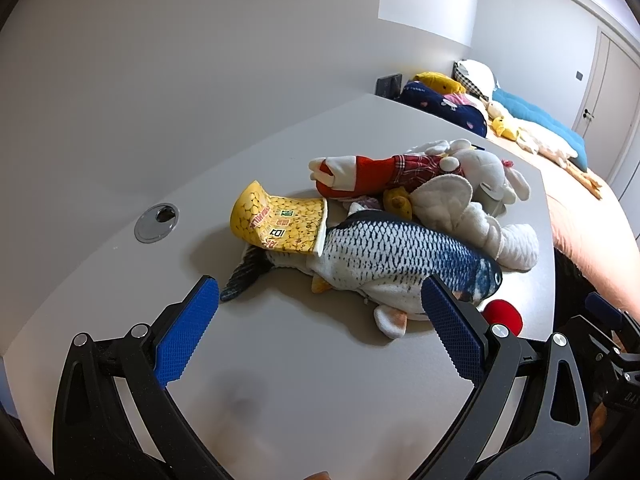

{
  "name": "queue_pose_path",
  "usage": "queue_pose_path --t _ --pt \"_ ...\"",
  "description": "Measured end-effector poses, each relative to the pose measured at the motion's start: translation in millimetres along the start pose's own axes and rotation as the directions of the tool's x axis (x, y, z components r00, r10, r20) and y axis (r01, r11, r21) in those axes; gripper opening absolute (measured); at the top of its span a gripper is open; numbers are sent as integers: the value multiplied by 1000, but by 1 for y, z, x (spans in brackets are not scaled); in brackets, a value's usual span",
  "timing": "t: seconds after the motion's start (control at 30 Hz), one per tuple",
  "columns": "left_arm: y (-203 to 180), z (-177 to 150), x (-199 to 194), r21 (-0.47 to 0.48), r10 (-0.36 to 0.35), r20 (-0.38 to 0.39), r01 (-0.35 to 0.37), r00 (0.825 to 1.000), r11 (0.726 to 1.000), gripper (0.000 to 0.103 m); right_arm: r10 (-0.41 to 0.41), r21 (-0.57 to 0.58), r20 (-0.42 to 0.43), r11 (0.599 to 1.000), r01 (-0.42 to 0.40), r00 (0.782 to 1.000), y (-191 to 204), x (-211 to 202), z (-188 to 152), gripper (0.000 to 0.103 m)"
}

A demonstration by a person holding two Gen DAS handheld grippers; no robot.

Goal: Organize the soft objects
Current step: 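Move the right tool toward the red heart plush on the desk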

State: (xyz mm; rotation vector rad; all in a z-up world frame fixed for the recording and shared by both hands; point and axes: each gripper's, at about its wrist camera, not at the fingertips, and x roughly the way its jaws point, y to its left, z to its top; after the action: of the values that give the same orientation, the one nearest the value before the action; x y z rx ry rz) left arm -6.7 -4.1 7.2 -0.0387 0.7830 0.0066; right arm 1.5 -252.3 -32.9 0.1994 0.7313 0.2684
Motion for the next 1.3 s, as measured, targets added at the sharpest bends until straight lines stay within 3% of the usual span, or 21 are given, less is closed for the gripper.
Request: queue_pose_path --t 1.3 --pt "-1 -3 6 2 -15 -20 15 1000 1000 98 -3 9 -3 1000 3 1000 -3 0 2 100"
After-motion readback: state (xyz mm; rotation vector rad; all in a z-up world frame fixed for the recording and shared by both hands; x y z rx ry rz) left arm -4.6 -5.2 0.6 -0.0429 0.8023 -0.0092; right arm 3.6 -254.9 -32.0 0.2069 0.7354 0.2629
